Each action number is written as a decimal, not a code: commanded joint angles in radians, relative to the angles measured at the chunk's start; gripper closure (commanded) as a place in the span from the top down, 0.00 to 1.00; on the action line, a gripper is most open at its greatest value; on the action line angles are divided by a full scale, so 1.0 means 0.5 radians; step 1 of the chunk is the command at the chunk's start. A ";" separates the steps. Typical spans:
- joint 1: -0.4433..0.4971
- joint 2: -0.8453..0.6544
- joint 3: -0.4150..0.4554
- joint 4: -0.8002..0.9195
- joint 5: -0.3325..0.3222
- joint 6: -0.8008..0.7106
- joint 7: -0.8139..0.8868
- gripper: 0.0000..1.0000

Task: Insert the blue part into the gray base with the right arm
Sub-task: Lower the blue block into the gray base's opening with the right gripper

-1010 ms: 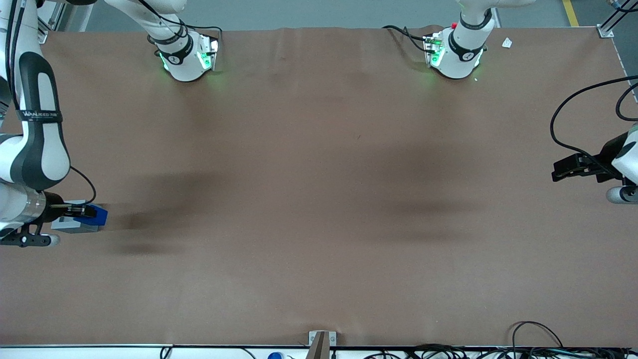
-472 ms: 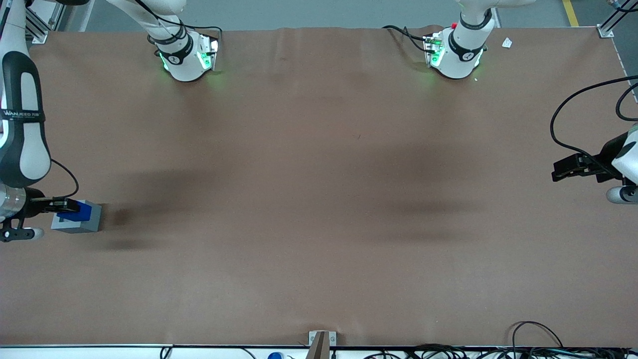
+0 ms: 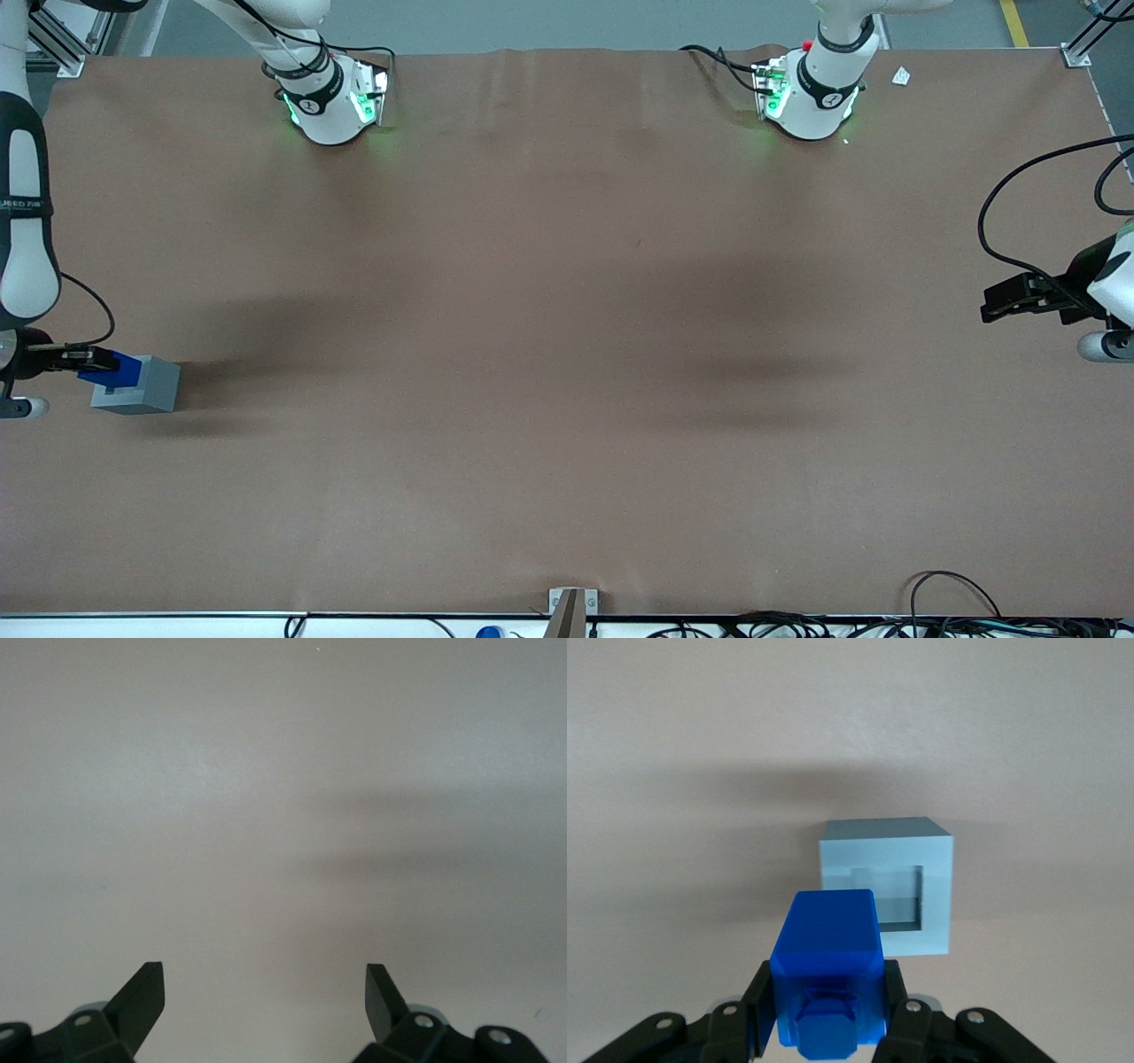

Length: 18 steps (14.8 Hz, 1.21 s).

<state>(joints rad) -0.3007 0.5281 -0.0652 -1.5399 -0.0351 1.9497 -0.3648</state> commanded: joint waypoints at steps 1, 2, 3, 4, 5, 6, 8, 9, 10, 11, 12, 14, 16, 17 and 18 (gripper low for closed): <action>-0.046 0.051 0.035 0.073 -0.022 -0.009 -0.013 0.31; -0.058 0.060 0.035 0.073 -0.019 -0.009 -0.019 0.31; -0.067 0.067 0.035 0.073 -0.022 -0.006 -0.022 0.31; -0.071 0.073 0.035 0.076 -0.022 -0.006 -0.025 0.31; -0.083 0.082 0.035 0.076 -0.022 -0.006 -0.025 0.31; -0.089 0.088 0.035 0.085 -0.019 -0.003 -0.034 0.31; -0.095 0.110 0.035 0.110 -0.019 -0.003 -0.062 0.31; -0.098 0.122 0.035 0.119 -0.019 -0.003 -0.059 0.31; -0.098 0.122 0.035 0.119 -0.019 -0.003 -0.059 0.31; -0.101 0.128 0.035 0.119 -0.019 0.003 -0.062 0.31; -0.104 0.137 0.035 0.122 -0.019 0.027 -0.062 0.31; -0.107 0.153 0.035 0.125 -0.019 0.043 -0.062 0.31; -0.114 0.159 0.035 0.128 -0.019 0.043 -0.062 0.31; -0.114 0.162 0.035 0.131 -0.019 0.043 -0.062 0.31; -0.117 0.162 0.035 0.135 -0.016 0.043 -0.062 0.31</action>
